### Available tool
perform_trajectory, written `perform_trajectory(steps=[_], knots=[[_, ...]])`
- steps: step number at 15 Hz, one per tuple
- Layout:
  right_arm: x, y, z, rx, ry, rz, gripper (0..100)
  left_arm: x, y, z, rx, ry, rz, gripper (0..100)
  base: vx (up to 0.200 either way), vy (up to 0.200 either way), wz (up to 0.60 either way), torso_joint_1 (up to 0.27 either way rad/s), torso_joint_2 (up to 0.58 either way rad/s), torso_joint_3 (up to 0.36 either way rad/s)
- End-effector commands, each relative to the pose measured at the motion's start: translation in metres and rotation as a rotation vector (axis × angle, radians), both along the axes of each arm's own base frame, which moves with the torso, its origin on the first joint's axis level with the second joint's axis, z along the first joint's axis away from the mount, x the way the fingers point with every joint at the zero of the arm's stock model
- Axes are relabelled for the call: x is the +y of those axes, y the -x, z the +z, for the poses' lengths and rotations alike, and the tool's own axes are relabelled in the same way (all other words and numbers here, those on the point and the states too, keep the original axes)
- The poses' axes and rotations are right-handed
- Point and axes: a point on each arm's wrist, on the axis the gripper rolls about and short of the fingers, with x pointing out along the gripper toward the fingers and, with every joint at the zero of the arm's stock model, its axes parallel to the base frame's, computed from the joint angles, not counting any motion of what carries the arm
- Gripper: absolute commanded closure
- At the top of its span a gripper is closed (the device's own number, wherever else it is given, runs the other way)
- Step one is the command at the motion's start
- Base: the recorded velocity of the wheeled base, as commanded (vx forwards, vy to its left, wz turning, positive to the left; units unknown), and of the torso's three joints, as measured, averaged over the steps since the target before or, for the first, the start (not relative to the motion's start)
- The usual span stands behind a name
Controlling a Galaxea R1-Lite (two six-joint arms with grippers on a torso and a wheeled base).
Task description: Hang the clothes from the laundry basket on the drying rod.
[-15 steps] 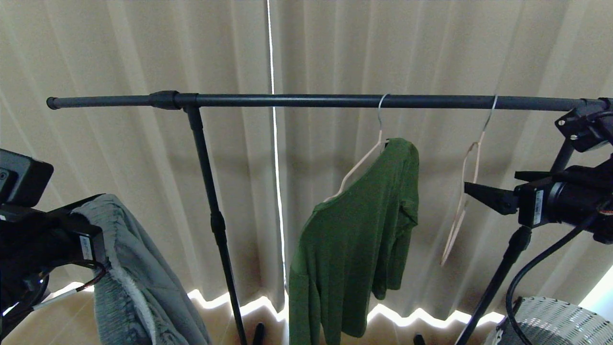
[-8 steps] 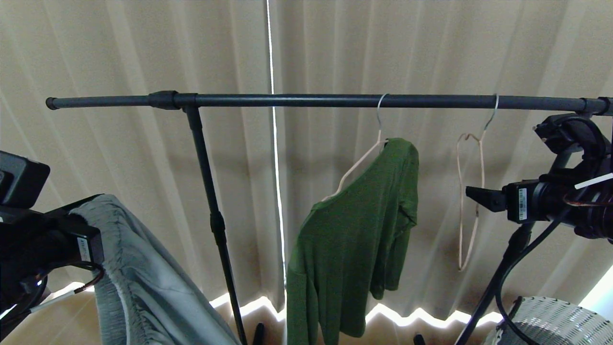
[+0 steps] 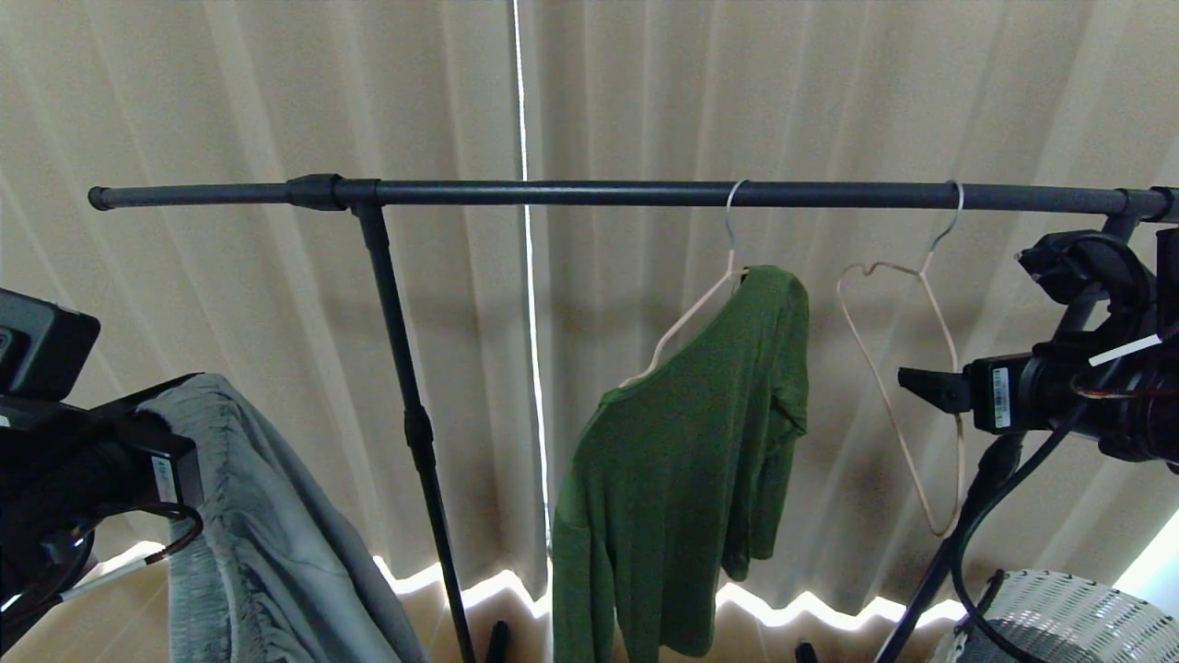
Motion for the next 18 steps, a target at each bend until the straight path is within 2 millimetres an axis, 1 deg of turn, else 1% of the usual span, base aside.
perform_trajectory(steps=[1,5,6,10,11,18], knots=[[0.001,-0.007,0.0,0.01,-0.016,-0.013,0,0.0,-0.001,-0.001,0.004,0.0,0.0,100,0.0,0.0,0.0,0.0,0.0,0.0],[0.004,-0.019,0.001,0.051,-0.044,-0.034,0,0.0,-0.001,-0.001,0.004,0.0,0.0,100,0.0,0.0,0.0,0.0,0.0,0.0],[0.004,-0.024,-0.002,0.064,-0.047,-0.041,0,0.0,-0.001,-0.001,0.004,0.0,-0.001,100,0.0,0.0,0.0,0.0,0.0,0.0],[0.002,-0.023,-0.006,0.088,-0.038,-0.051,0,0.0,-0.001,-0.001,0.004,-0.002,-0.001,100,0.0,0.0,0.0,0.0,0.0,0.0],[0.002,-0.022,-0.007,0.106,-0.033,-0.051,100,0.0,-0.001,-0.001,0.004,-0.002,-0.001,100,0.0,0.0,0.0,0.0,0.0,0.0],[0.001,-0.019,-0.005,0.103,-0.033,-0.05,100,0.0,-0.001,-0.001,0.004,-0.002,-0.001,100,0.0,0.0,0.0,0.0,0.0,0.0]])
